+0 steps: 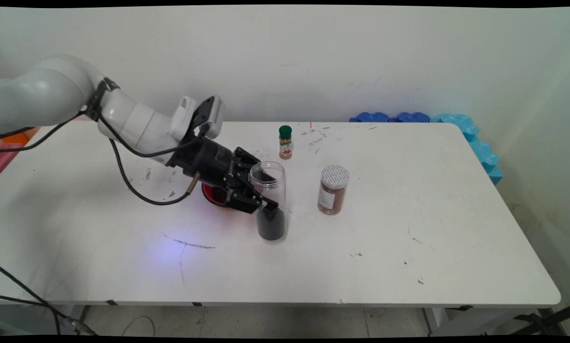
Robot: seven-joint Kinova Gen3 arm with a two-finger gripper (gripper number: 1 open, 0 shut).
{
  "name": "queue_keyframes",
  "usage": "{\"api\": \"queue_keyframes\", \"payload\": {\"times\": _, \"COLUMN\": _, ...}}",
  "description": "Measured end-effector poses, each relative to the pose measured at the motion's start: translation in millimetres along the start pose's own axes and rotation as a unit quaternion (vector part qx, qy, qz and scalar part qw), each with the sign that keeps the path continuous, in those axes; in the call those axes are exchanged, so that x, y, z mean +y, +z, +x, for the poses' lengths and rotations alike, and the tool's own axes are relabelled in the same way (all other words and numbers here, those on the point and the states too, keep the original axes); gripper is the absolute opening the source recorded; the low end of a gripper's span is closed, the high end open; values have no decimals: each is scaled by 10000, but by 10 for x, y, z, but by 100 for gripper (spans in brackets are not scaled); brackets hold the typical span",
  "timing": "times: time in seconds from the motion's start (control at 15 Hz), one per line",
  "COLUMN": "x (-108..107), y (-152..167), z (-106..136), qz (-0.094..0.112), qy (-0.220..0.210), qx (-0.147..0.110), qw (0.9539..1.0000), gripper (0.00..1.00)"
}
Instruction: Place the picked object on the table
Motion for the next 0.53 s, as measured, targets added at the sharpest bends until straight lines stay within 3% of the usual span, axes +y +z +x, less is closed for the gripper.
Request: {"api": "queue_keyframes", "payload": {"times": 0.53, "x": 25, "y": 163, "z": -61, "qz": 80, "qy": -40, "qx": -45, "qw": 9999, "gripper": 0}}
